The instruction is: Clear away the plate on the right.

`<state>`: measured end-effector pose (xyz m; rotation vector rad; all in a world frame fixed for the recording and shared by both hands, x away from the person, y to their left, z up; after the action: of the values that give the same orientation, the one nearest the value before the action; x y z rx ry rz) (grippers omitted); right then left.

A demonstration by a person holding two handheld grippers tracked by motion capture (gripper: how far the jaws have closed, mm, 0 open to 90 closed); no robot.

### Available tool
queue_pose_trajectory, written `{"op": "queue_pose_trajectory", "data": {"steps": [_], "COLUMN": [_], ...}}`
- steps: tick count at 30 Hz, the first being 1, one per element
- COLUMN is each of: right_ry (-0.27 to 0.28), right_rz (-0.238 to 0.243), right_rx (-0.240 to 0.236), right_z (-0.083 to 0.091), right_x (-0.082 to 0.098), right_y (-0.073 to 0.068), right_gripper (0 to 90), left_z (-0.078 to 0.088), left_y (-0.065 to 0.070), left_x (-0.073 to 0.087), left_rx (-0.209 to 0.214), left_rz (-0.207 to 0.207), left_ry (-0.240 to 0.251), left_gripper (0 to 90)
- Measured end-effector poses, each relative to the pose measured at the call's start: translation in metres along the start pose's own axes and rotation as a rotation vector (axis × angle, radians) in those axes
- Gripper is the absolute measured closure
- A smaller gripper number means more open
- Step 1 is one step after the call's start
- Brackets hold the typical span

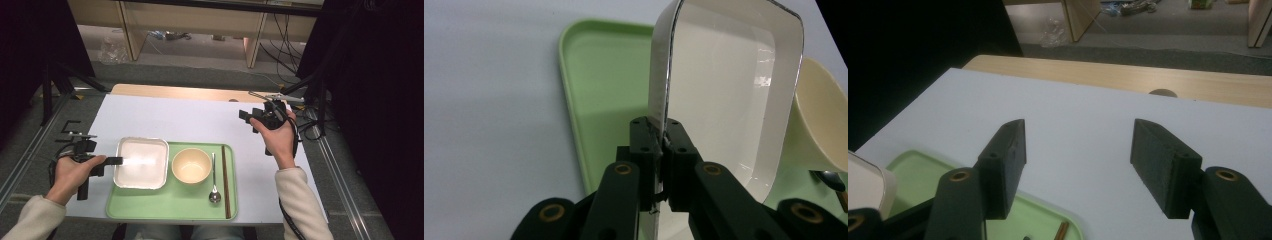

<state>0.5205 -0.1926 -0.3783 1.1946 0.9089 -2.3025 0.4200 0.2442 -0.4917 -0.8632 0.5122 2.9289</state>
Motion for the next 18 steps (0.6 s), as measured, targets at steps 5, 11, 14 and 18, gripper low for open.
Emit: {"op": "queue_pose_trajectory", "data": {"steps": [5,11,14,18], "right_ry": [-0.001,-0.004,-0.004,-0.005], "right_rz": [-0.009,-0.007,0.006,-0.009], "right_rx": [0.004,0.006,0.006,0.001], "right_z": [-0.001,0.0,-0.001,-0.002], "right_x": [0.001,0.001,0.001,0.002], "right_y": [-0.001,0.0,0.002,0.001], "right_gripper": [39.9,39.8,39.8,39.8], "left_z": [-0.008,-0.013,-0.013,-0.016], "left_y": [0.001,0.001,-0.001,0.002], "left_x": [0.006,0.007,0.007,0.005], "left_rx": [-0.004,0.012,0.009,0.008], "left_rz": [-0.001,0.039,0.025,0.045], "left_ry": [-0.034,-0.042,-0.057,-0.053], "left_gripper": [84.6,84.6,84.5,84.5]}}
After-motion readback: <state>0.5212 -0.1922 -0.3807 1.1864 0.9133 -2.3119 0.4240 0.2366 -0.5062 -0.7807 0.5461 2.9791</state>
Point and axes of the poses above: each handheld gripper's, and its own axes: z roughly backward along the jaws, x roughly out of its underside, y roughly to its right, the point moved 7 cm from there along -z, roughly forward along the jaws, and after that the axes turned 14 degrees about -x, right-handed, at the moved point
